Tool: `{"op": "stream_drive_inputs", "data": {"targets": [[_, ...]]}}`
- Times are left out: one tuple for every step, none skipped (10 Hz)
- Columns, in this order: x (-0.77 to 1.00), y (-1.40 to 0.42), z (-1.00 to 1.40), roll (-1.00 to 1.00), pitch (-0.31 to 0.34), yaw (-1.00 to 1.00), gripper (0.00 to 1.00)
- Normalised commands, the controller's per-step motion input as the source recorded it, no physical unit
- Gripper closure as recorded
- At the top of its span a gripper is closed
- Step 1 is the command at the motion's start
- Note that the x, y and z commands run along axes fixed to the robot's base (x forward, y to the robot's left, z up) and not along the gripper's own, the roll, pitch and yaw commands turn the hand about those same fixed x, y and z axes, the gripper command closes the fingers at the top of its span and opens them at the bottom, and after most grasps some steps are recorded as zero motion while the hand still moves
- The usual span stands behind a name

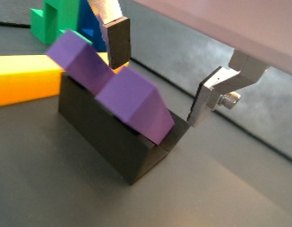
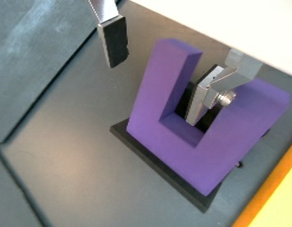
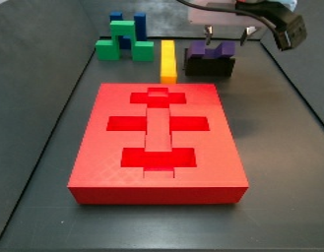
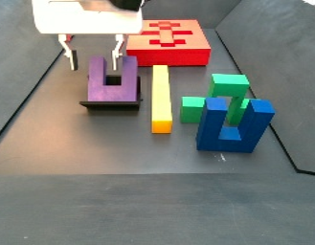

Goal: Pick up the purple object. Move up. Place the purple object on the fixture. Regrasp the purple object. Move to above the board. Insert the purple object.
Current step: Regrasp the purple object.

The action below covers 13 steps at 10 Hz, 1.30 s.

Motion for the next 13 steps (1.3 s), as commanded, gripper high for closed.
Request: {"op": "stream_drive_inputs", "data": {"targets": [[-0.17,-0.31,0.0,0.9,-0.089,0.12,0.0],[0.0,-0.3,0.0,0.94,-0.057,0.15,0.0],[0.23,-0.25,0.11,0.81,0.0,0.21,0.0],[0.51,-0.18,0.09,0.69,0.0,0.23,0.0],[0.43,-0.11,0.0,0.65,0.0,0.17,0.0],[0.39,-0.07,0.0,0.72,0.0,0.17,0.0],[0.42,-0.03,-0.02,0.73,0.006,0.14,0.0],[0.39,-0.09,-0.17,0.57,0.049,0.14,0.0],[0.23,-0.12,-0.25,0.35,0.0,0.12,0.0],[0.0,-0.12,-0.23,0.13,0.0,0.1,0.0],[0.0,-0.07,-0.19,0.0,0.0,0.17,0.0],[0.0,-0.03,-0.06,-0.09,-0.009,0.12,0.0],[0.0,0.0,-0.07,-0.09,-0.014,0.14,0.0]]}}
